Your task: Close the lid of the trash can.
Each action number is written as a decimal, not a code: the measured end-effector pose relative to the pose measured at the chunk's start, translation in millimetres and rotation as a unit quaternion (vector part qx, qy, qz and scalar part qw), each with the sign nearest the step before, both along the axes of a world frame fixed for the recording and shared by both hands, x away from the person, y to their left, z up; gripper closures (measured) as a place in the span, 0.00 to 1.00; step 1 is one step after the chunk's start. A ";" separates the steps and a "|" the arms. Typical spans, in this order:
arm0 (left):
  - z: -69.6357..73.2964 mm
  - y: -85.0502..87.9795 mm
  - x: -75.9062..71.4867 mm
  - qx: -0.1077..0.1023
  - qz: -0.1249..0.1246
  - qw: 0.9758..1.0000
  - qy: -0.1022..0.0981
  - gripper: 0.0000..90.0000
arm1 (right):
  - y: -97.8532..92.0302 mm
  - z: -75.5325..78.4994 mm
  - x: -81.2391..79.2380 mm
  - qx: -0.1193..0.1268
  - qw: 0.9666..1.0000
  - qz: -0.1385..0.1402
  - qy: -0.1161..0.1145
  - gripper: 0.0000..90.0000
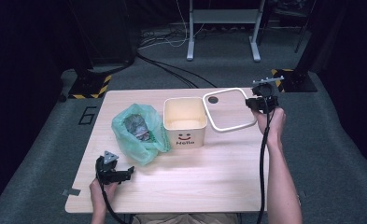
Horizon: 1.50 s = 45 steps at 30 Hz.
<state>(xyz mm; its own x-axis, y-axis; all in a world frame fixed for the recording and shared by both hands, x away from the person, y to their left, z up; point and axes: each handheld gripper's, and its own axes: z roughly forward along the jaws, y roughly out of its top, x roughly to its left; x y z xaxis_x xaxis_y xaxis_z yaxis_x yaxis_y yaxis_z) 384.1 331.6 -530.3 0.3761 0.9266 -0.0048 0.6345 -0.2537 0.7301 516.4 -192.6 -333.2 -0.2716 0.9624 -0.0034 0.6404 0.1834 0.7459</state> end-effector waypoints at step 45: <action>0.1 -0.1 -0.2 0.000 -0.001 1.000 -0.001 0.09 | 46.3 4.5 17.5 0.002 0.999 0.038 0.007 0.90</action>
<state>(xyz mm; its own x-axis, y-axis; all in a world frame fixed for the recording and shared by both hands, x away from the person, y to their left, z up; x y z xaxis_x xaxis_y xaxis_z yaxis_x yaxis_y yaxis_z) 383.9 331.5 -530.2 0.3776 0.9260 -0.0048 0.6332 -0.2544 0.7310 533.9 -146.3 -328.7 -0.3438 0.9390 0.0052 0.6355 0.2286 0.7375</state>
